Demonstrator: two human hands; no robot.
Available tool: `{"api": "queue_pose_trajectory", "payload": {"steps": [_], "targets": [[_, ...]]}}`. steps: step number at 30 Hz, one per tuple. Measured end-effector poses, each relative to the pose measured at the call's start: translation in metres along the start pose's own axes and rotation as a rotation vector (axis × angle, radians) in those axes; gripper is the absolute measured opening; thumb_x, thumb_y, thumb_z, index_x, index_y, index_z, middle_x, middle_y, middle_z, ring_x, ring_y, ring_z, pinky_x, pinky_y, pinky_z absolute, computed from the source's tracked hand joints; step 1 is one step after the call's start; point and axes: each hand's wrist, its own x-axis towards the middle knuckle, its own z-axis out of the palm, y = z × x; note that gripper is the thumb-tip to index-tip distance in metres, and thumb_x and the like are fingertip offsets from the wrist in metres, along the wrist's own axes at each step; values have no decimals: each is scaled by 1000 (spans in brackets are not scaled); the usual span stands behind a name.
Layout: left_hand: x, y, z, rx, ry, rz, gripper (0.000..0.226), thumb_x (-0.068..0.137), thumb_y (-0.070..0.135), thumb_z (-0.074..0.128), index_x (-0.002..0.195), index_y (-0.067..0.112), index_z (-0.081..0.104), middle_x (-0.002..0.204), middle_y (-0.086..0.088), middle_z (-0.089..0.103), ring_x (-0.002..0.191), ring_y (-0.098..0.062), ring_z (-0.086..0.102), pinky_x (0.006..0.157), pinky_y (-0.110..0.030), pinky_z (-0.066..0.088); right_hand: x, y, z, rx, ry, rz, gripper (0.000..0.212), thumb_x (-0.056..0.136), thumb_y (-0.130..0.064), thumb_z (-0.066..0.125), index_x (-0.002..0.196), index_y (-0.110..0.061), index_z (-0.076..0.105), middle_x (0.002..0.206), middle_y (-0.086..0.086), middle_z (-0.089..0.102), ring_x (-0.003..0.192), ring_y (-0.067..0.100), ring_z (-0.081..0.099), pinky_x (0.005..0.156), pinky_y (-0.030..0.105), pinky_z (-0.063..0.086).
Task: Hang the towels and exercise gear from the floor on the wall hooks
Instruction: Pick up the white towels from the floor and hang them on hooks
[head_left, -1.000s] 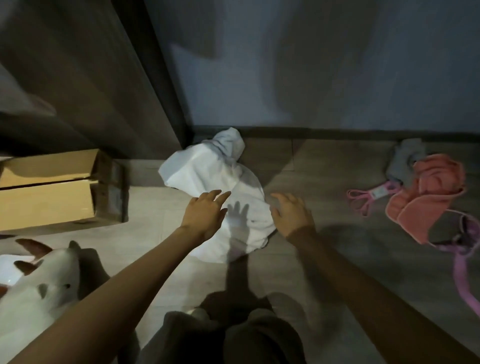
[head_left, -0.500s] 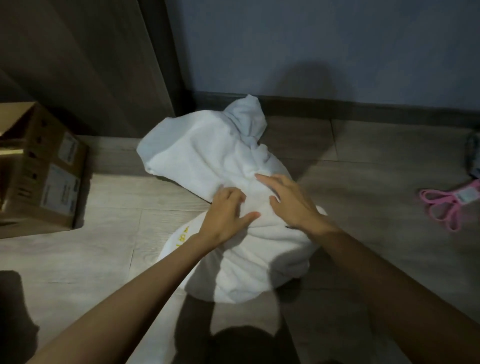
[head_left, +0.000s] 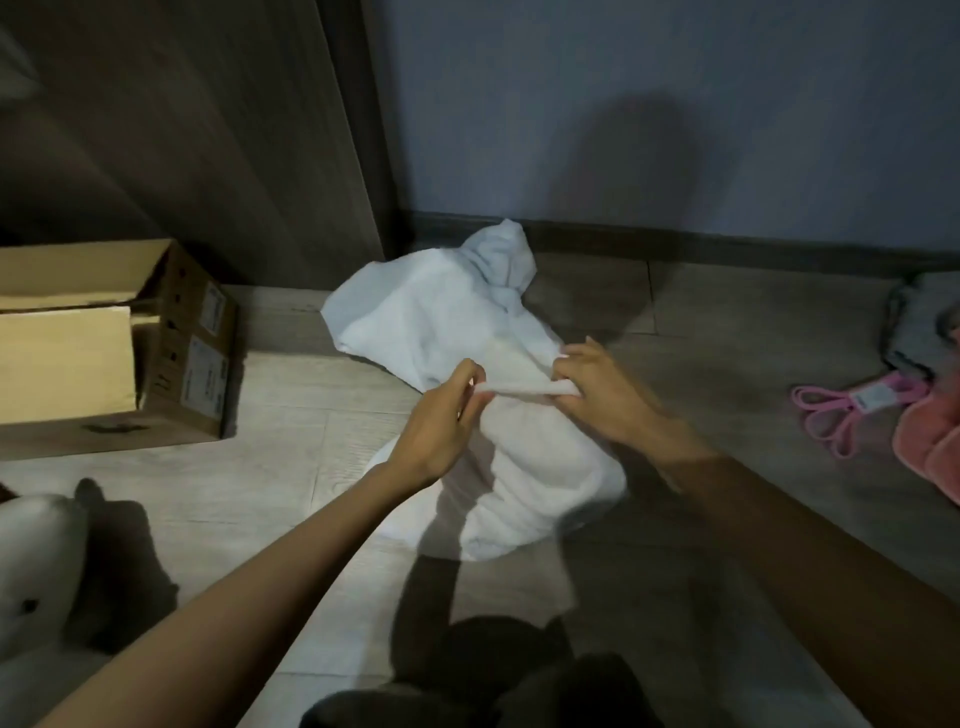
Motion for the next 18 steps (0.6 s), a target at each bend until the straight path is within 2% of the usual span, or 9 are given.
{"api": "queue_pose_trajectory", "payload": {"steps": [2, 3, 5, 6, 8, 12, 15, 18], "targets": [[-3, 42, -26, 24, 17, 22, 14, 97, 32, 46, 96, 18, 43, 61, 8, 39, 55, -9, 37, 56, -26, 33, -16, -25, -45, 136, 36, 12, 11, 83, -7, 63, 74, -9, 59, 81, 19, 60, 84, 29, 58, 101, 34, 33], [-3, 64, -41, 24, 21, 22, 15, 97, 32, 46, 96, 17, 45, 60, 9, 40, 55, -8, 39, 56, -25, 32, -23, -40, -71, 181, 68, 31, 12, 84, -5, 62, 73, -9, 57, 76, 15, 58, 76, 26, 55, 89, 32, 38], [-4, 111, -70, 0, 6, 9, 20, 97, 35, 46, 94, 15, 49, 62, 8, 45, 59, -6, 43, 59, -26, 35, -37, -68, -127, 249, 160, 89, 20, 85, -8, 58, 68, -15, 49, 68, 6, 51, 65, 20, 49, 63, 32, 34], [-6, 136, -86, -15, 0, 8, 22, 97, 36, 46, 91, 15, 50, 65, 7, 49, 61, -7, 45, 62, -28, 37, -45, -82, -156, 269, 199, 107, 25, 86, -12, 55, 66, -18, 43, 64, 3, 49, 62, 20, 47, 57, 34, 31], [-10, 190, -121, -55, 24, 46, 24, 97, 36, 46, 88, 14, 51, 70, 7, 54, 64, -7, 49, 64, -29, 40, -62, -109, -218, 254, 241, 130, 29, 88, -16, 52, 64, -19, 36, 59, -3, 43, 58, 22, 44, 53, 35, 30], [-24, 318, -203, -108, 117, 184, 11, 96, 31, 50, 91, 22, 49, 77, 7, 55, 70, -7, 51, 68, -22, 40, -103, -163, -350, 99, 277, 112, 22, 90, -24, 49, 73, -18, 36, 64, -4, 43, 62, 23, 44, 54, 35, 28], [-39, 412, -265, -75, 115, 264, 15, 97, 35, 48, 91, 21, 50, 80, -2, 57, 73, -19, 55, 70, -33, 47, -131, -201, -449, 105, 328, 55, 22, 92, -25, 51, 74, -17, 40, 69, -3, 46, 65, 23, 45, 55, 32, 28], [-50, 499, -318, -18, 115, 360, 17, 97, 39, 47, 92, 22, 50, 81, 1, 58, 76, -20, 58, 70, -43, 50, -159, -235, -539, 124, 386, 18, 26, 90, -25, 56, 71, -13, 44, 71, 1, 43, 65, 21, 41, 55, 30, 22]]}}
